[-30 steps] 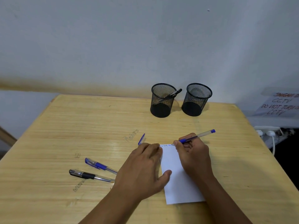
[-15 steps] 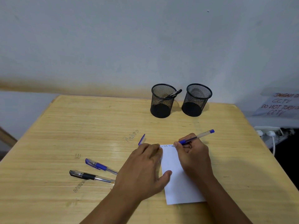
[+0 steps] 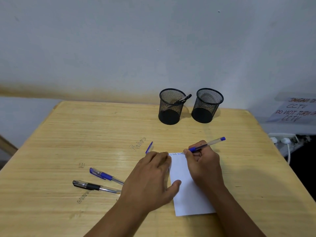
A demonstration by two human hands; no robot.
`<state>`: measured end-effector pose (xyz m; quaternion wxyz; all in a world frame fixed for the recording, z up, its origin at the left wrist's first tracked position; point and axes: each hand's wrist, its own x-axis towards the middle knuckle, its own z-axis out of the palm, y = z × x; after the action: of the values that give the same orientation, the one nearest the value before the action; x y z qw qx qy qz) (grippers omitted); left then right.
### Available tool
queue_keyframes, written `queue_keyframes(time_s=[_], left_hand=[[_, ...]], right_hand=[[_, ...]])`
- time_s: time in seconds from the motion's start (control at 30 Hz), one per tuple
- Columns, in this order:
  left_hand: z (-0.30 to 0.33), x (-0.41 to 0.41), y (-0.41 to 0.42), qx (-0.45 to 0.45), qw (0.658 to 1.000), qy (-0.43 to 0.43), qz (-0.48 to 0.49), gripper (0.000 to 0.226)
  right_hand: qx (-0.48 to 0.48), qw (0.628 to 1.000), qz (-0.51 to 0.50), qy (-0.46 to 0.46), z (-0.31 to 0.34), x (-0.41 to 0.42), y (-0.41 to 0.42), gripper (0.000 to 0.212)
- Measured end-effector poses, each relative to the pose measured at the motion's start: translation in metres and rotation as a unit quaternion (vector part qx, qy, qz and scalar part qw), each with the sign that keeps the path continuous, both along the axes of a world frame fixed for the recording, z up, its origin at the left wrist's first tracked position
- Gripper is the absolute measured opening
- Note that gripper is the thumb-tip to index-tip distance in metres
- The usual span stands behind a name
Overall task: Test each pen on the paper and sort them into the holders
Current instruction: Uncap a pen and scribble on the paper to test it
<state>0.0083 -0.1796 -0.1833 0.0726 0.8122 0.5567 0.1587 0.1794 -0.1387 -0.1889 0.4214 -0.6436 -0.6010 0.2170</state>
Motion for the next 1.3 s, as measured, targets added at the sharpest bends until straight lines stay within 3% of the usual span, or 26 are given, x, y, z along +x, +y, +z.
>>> queue_keyframes(time_s=[0.37,0.5,0.6,0.67,0.8,0.97,1.17,1.3], left_hand=[[-0.005,0.000,0.001,0.010,1.000,-0.009,-0.002,0.066],[-0.006,-0.001,0.001,0.007,1.000,-0.026,0.003,0.065],[-0.003,-0.001,0.001,0.002,1.000,-0.028,0.005,0.060],[-0.002,-0.001,0.001,-0.006,0.999,-0.032,0.009,0.058],[0.006,0.000,0.001,-0.020,0.998,-0.053,0.027,0.041],[0.016,-0.006,0.006,-0.011,0.993,-0.098,0.064,0.029],[0.026,-0.024,0.027,-0.072,0.971,-0.119,0.195,0.040],[0.028,-0.024,0.027,-0.097,0.962,-0.102,0.232,0.018]], right_hand=[[-0.026,0.999,-0.020,0.040,0.003,0.001,-0.001,0.014],[-0.062,0.982,-0.051,0.174,0.011,0.005,0.000,0.015],[-0.130,0.923,-0.064,0.357,0.023,0.015,0.009,0.006],[-0.152,0.892,-0.060,0.422,0.030,0.020,0.012,0.012],[-0.141,0.915,-0.049,0.375,0.035,0.023,0.004,0.017],[-0.131,0.914,-0.006,0.384,0.037,0.020,-0.010,0.013],[-0.135,0.912,0.032,0.386,0.039,0.017,-0.024,0.013],[-0.133,0.902,0.041,0.408,0.040,0.015,-0.030,0.006]])
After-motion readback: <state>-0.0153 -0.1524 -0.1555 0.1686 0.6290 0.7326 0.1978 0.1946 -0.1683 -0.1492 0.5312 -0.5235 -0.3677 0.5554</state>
